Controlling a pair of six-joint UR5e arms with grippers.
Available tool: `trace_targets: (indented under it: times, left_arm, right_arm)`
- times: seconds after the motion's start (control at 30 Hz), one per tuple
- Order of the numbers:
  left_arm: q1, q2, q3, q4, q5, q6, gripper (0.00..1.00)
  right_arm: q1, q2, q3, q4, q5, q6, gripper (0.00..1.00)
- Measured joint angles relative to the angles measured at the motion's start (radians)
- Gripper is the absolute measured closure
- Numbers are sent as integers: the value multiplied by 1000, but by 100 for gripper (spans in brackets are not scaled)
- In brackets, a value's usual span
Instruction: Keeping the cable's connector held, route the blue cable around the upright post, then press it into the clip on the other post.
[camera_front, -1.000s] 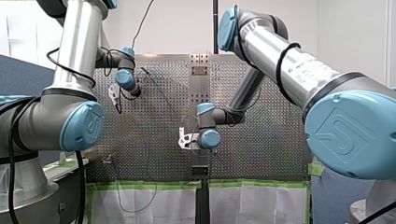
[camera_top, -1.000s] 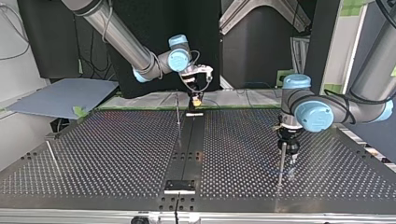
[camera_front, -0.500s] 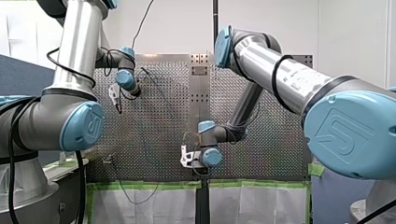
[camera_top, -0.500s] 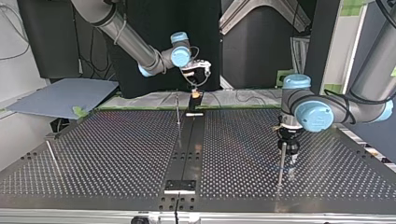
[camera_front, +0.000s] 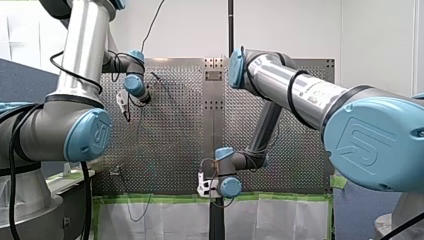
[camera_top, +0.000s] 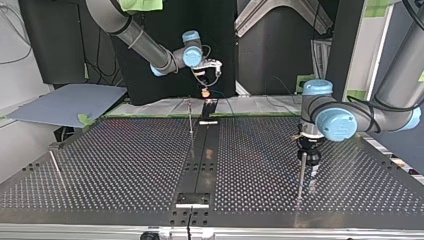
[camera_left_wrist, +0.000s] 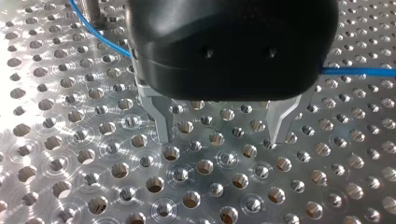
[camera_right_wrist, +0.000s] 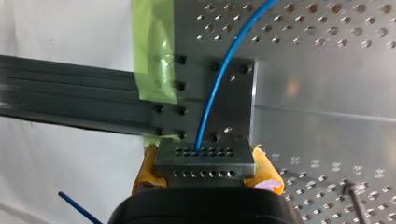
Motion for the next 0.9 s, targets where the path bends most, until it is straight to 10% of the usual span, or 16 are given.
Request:
trace_targets:
  times: [0.9]
  left_arm:
    - [0,0,0,0,-1,-2,1]
  right_arm:
    - [-53,79,38,-82,8,14,100]
